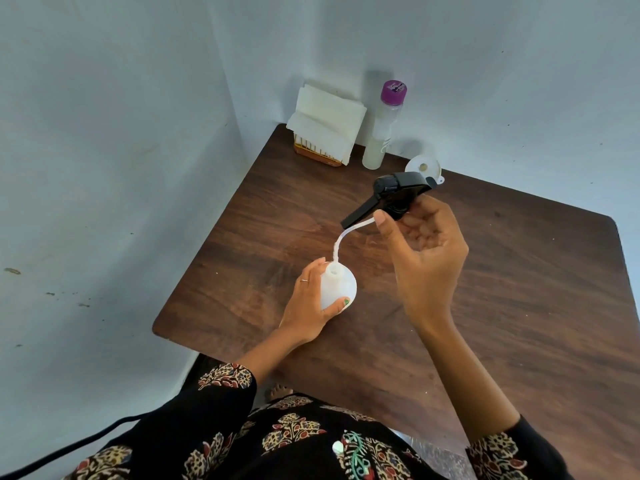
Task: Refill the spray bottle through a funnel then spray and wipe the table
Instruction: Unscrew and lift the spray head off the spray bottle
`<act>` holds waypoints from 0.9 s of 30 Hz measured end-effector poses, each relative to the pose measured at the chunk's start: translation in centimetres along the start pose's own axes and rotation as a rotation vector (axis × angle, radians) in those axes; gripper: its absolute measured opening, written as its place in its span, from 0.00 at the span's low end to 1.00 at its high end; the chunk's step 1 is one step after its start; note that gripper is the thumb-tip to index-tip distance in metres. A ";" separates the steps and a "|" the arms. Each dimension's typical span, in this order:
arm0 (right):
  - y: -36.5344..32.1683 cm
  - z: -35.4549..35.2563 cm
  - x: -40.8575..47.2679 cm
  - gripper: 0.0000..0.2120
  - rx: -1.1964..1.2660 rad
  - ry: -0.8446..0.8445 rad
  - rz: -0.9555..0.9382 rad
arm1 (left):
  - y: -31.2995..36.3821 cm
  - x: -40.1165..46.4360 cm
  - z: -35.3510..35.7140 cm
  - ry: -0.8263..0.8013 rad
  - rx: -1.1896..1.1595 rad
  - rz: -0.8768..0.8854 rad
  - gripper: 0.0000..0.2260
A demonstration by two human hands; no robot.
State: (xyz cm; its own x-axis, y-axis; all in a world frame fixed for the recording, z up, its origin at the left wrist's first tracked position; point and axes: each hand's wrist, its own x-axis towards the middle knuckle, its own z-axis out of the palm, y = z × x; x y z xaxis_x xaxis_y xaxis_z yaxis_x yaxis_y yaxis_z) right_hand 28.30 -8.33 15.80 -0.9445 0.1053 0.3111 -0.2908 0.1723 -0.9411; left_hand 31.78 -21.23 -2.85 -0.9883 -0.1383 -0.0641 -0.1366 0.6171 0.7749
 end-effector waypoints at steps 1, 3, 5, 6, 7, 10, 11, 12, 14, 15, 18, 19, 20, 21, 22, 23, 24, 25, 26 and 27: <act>0.0 0.0 0.0 0.16 0.001 0.007 -0.005 | 0.0 0.0 0.0 0.000 0.000 -0.003 0.34; 0.0 -0.1 0.0 0.16 -0.005 0.007 -0.017 | 0.0 0.0 0.0 0.002 -0.005 -0.005 0.34; 0.2 -0.2 0.0 0.15 -0.050 -0.008 -0.057 | 0.0 -0.1 0.0 0.000 -0.005 -0.002 0.34; 0.3 -0.3 -0.1 0.15 -0.083 -0.018 -0.083 | 0.1 -0.1 -0.1 0.000 -0.003 0.000 0.34; 0.4 -0.3 -0.2 0.15 -0.106 -0.022 -0.105 | 0.1 -0.1 -0.1 0.000 -0.002 0.001 0.33; 0.3 -0.4 -0.3 0.15 -0.096 0.029 -0.140 | 0.3 -0.2 -0.2 0.002 0.001 0.003 0.34; 0.0 -0.5 -0.1 0.14 -0.070 0.061 -0.147 | 0.4 -0.2 -0.2 0.001 -0.003 0.003 0.34; -0.4 -0.6 0.3 0.13 -0.034 0.094 -0.152 | 0.5 -0.2 -0.3 -0.001 -0.009 0.002 0.34; -1.1 -1.0 1.4 0.13 0.021 0.162 -0.148 | 0.6 -0.3 -0.4 -0.007 -0.014 -0.007 0.34; -1.5 -1.3 2.1 0.12 0.025 0.194 -0.138 | 0.6 -0.3 -0.4 -0.008 -0.012 -0.010 0.34; -2.2 -2.8 4.6 0.10 -0.060 0.226 -0.058 | 0.7 -0.3 -0.4 -0.007 -0.015 -0.008 0.34; -2.1 -3.4 5.3 0.10 -0.125 0.197 -0.022 | 0.7 -0.3 -0.4 -0.007 -0.018 -0.008 0.33; -1.8 -4.0 6.0 0.10 -0.202 0.149 0.014 | 0.7 -0.4 -0.4 -0.007 -0.020 -0.009 0.33; -1.3 -4.5 6.4 0.10 -0.276 0.088 0.052 | 0.7 -0.4 -0.4 -0.007 -0.022 -0.011 0.33; -0.4 -5.0 6.7 0.10 -0.341 0.026 0.098 | 0.7 -0.4 -0.4 -0.007 -0.024 -0.015 0.34; 0.7 -5.4 6.9 0.09 -0.399 -0.030 0.151 | 0.7 -0.4 -0.4 -0.011 -0.026 -0.020 0.34; 2.1 -5.7 6.9 0.09 -0.450 -0.076 0.208 | 0.7 -0.4 -0.4 -0.013 -0.027 -0.023 0.34; 3.6 -6.0 6.7 0.08 -0.492 -0.118 0.270 | 0.7 -0.3 -0.4 -0.013 -0.027 -0.022 0.34; 5.2 -6.1 6.4 0.08 -0.527 -0.159 0.337 | 0.7 -0.3 -0.4 -0.013 -0.027 -0.020 0.34; 6.8 -6.2 6.1 0.08 -0.544 -0.201 0.415 | 0.7 -0.3 -0.4 -0.014 -0.029 -0.020 0.34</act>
State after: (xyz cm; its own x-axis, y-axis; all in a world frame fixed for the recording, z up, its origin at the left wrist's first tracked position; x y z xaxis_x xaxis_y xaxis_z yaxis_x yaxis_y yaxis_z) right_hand 21.53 -0.43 12.10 -0.9859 0.0947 -0.1381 0.1668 0.6273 -0.7607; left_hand 32.03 -21.08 -2.06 -0.9862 -0.1397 -0.0885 -0.1548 0.5917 0.7911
